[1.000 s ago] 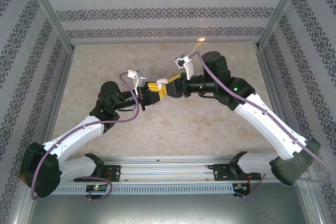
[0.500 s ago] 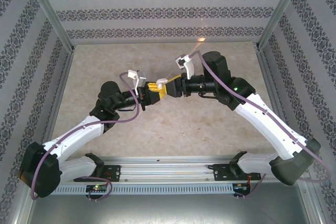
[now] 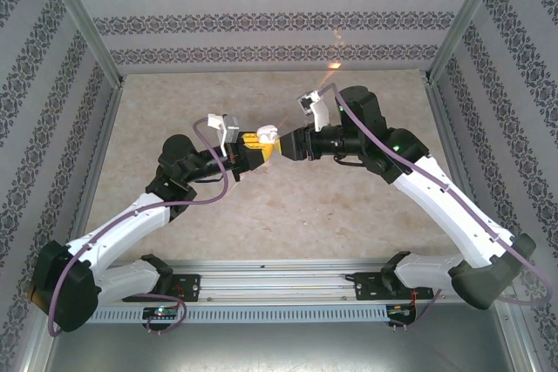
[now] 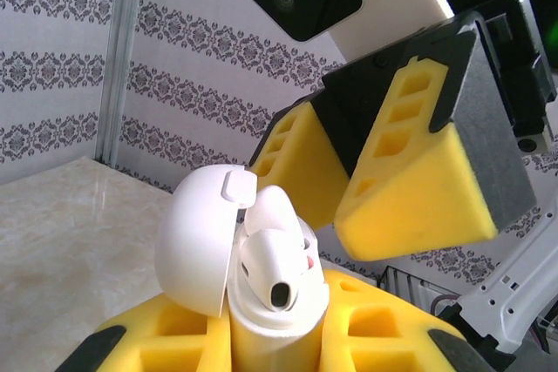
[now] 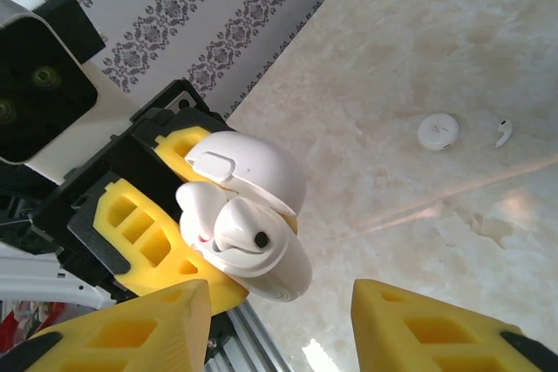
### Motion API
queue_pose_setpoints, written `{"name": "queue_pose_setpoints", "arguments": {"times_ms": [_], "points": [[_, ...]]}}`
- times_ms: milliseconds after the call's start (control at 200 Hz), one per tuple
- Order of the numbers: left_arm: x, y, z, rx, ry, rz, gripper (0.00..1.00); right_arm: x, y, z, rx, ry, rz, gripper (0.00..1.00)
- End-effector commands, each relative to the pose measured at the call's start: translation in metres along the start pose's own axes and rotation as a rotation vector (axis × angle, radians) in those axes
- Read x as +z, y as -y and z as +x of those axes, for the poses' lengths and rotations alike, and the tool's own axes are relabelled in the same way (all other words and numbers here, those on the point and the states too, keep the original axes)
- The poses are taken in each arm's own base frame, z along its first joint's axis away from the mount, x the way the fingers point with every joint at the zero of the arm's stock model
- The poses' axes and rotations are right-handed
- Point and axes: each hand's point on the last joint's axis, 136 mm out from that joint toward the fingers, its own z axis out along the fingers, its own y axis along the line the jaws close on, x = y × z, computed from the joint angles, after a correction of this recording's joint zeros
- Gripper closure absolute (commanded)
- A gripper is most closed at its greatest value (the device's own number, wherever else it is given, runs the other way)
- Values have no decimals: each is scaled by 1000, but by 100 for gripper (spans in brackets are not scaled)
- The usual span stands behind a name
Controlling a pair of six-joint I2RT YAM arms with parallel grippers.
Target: Insert the wireless bluetooth earbuds into the charging case
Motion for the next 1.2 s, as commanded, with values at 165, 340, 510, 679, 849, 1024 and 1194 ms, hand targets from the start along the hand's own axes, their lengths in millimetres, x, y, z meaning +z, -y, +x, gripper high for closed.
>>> {"name": "queue_pose_setpoints", "arguments": {"times_ms": [165, 340, 510, 679, 849, 1024, 1194], "points": [[-5, 22, -13, 85, 18, 63, 100, -23, -24, -42, 64, 87, -81, 64], [-9, 36, -14, 122, -4, 117, 100, -17, -1, -54, 176, 67, -71, 75], [-7, 40, -16, 137, -16, 149, 100, 7, -9, -46, 207, -29, -168, 81], [-3, 37, -19, 153, -11, 144, 100, 14, -29, -28, 168, -108, -247, 84], [2, 30, -18, 133, -16, 126, 100, 5, -45, -15, 117, -152, -307, 84], [2, 24, -19, 117, -7, 101, 100, -3, -46, -2, 93, -176, -297, 84], [3, 22, -25, 83, 11, 105, 100, -5, -28, 4, 55, -152, -186, 84]]}}
